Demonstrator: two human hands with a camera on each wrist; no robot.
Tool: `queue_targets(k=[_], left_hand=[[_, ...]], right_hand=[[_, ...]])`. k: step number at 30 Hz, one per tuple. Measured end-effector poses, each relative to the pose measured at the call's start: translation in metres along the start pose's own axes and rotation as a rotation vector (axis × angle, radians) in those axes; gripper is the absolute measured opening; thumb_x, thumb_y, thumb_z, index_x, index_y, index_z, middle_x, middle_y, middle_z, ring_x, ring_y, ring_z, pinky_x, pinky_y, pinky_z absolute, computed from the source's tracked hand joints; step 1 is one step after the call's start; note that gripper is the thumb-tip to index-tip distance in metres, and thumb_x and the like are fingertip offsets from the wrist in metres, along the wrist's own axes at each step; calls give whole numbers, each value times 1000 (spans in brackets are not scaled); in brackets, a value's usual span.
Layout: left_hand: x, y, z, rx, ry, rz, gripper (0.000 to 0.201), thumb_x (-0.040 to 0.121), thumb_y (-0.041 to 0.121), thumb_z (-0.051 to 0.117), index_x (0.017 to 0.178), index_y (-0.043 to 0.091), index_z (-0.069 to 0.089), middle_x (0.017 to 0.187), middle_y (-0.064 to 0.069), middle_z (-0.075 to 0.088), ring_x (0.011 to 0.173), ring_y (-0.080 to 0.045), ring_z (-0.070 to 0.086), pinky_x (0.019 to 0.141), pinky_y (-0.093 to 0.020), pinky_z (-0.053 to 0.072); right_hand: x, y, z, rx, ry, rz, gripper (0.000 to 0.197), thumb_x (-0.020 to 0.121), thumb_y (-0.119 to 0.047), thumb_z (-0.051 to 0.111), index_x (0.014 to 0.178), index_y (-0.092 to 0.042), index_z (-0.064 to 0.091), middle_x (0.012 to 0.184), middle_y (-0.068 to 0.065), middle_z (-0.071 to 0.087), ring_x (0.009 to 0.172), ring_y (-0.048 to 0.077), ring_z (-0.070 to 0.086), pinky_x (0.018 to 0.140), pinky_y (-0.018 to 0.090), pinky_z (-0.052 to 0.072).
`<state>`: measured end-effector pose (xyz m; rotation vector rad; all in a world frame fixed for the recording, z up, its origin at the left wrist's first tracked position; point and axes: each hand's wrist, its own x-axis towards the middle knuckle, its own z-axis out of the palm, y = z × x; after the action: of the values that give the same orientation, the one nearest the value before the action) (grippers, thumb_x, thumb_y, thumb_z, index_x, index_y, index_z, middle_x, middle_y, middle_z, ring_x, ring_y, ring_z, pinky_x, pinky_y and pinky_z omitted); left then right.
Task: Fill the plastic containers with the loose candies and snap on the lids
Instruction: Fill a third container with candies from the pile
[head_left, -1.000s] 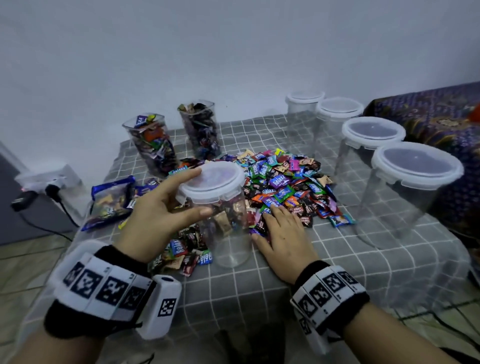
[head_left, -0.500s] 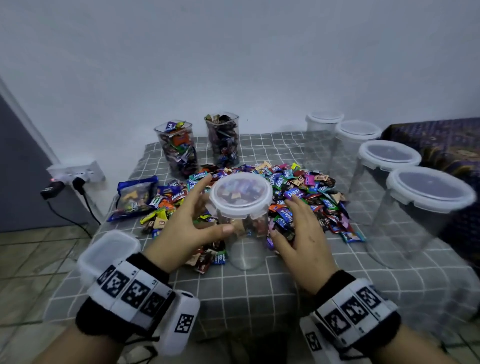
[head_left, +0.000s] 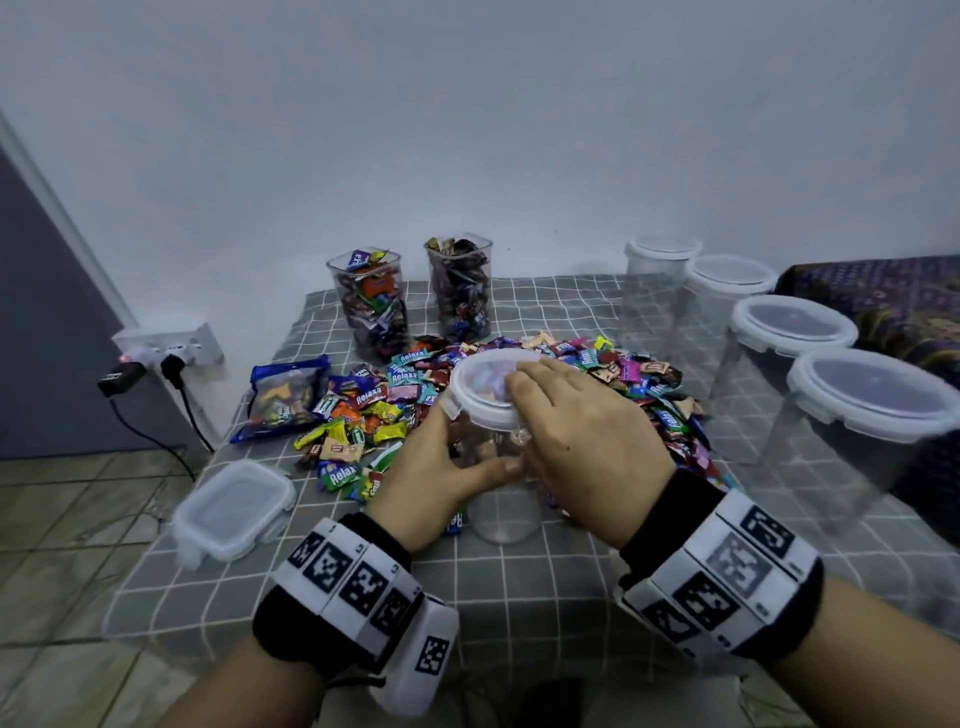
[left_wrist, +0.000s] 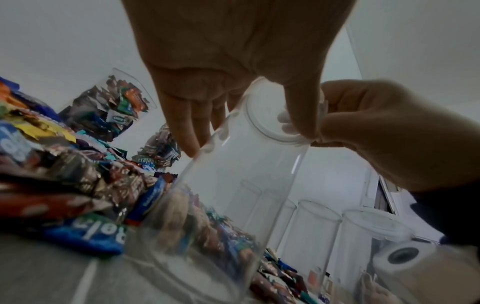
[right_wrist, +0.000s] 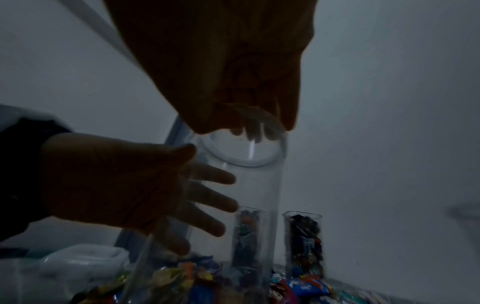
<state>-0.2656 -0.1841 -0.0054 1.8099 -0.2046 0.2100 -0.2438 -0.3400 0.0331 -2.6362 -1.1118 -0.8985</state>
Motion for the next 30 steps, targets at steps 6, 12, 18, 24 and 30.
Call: queue_targets(k=[6,12,18,24,30], left_hand=[[0,-2,-1,67,-18,19,72,61,47,78,124,39,43,119,24,60,112,1,56,98,-30,46],[-2,-6,-6,56,-41,35,73,68,35,76,132,30,40,130,15,55,121,-1,50,100,-22,42],[-1,-11,-10,83,-70,-12,77,59,53,74,126,43,38,130,22,52,122,1,48,105,-27,40],[0,-11,-13,86,-85,-40,71,58,53,74,119,50,38,125,30,52,120,5,48,103,-22,38],[1,-13,-14,80,-89,-63,71,62,40,78,119,49,38,121,32,52,114,12,49,95,-9,38]], right_hand=[[6,-6,-4,-46,-42,20,41,72,-20,35,91,2,65,88,19,69,85,35,69,72,39,58],[9,-3,-20,75,-57,41,39,68,-31,35,86,-11,64,84,6,68,80,26,65,62,30,50],[28,27,-25,600,-21,517,37,72,-48,38,83,-24,63,78,-4,63,83,22,57,74,34,44],[41,43,12,906,-276,684,18,90,-32,59,85,-14,60,81,10,63,73,24,56,74,45,50],[40,41,10,1132,-291,756,23,92,-26,58,76,-11,52,54,2,54,46,22,47,52,32,43]])
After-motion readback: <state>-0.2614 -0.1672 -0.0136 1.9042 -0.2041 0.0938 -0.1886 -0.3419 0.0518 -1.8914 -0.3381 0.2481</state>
